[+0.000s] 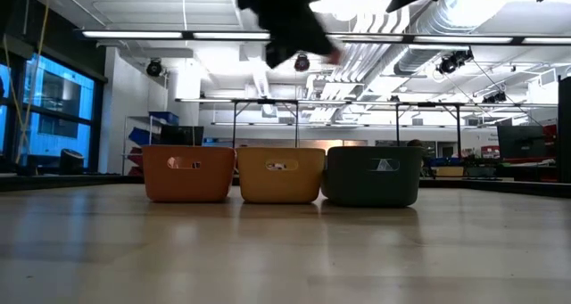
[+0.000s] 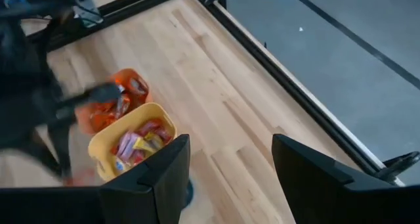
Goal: Sort candy
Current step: Put the orange gummy into the blue bin, then put the yellow candy into the yellow bin
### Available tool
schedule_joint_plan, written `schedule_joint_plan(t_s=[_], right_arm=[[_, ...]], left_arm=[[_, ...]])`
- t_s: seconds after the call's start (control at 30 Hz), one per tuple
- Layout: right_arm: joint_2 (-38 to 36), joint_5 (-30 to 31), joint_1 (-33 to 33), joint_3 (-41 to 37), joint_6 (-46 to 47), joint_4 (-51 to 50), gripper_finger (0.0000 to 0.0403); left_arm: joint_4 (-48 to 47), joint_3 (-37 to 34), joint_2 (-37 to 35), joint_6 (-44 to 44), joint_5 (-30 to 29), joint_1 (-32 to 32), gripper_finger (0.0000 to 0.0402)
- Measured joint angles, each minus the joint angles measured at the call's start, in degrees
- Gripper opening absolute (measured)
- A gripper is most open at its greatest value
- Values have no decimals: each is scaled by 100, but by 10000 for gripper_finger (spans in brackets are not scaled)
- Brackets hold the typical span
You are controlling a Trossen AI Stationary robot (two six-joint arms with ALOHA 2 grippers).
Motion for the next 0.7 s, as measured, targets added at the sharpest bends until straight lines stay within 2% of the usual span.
schedule_joint_plan(t_s=[0.1, 0.27, 0.5, 0.57, 0.63, 0.7], right_arm=[[-10, -66, 107, 0, 17, 1, 210], [-11, -28, 395, 0, 128, 3, 210], [-12, 284, 664, 0, 317, 3, 210], [-12, 355, 697, 0, 319, 1, 210], [-12, 363, 713, 0, 317, -40, 210], [-12, 364, 712, 0, 350, -169, 210]], left_arm=[[936, 2, 401, -451, -587, -326, 2], [1693, 2, 923, -978, -694, -258, 40], [1199, 46, 948, -1026, -615, 42, 135], [787, 45, 810, -1038, -367, 140, 156], [400, 39, 572, -846, -199, 205, 168], [12, -107, 205, -593, -549, 149, 170]])
